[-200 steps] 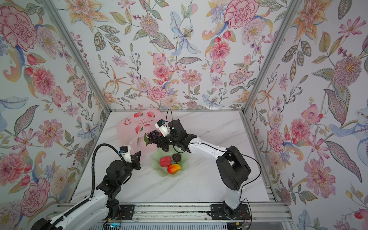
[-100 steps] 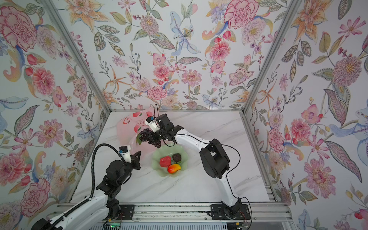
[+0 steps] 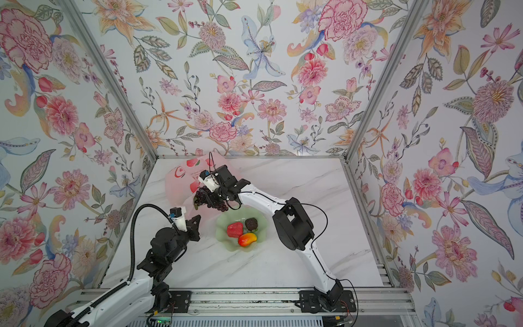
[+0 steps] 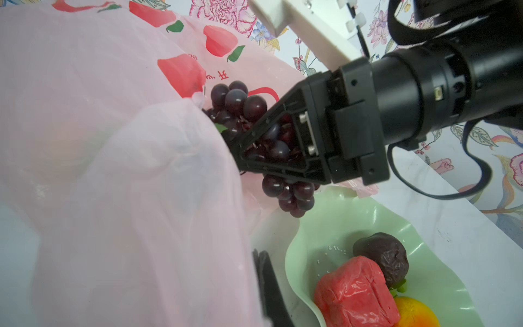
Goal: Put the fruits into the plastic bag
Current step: 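Lower the grapes into the bag held by the left gripper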
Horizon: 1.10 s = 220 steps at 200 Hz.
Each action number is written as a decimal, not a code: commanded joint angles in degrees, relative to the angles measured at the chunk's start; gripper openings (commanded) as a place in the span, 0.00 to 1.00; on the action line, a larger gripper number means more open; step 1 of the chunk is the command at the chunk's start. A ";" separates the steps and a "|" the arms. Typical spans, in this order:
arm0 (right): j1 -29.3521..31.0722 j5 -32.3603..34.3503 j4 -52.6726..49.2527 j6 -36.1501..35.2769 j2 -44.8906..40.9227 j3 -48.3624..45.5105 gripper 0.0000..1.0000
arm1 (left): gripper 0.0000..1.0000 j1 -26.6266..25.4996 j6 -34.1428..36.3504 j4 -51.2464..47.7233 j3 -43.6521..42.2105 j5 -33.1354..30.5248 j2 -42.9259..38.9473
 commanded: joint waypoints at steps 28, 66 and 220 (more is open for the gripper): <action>0.87 4.24 5.19 -5.24 -2.93 -8.12 0.28 | 0.00 0.83 -0.73 1.06 -0.26 1.12 -0.39; 0.30 4.49 6.15 -4.24 -2.36 -6.70 0.28 | 0.00 0.88 -0.88 0.88 -0.54 0.77 -1.11; -4.84 4.99 43.82 34.51 7.00 -3.53 0.28 | 0.00 0.91 -0.59 1.37 -0.47 1.72 -0.46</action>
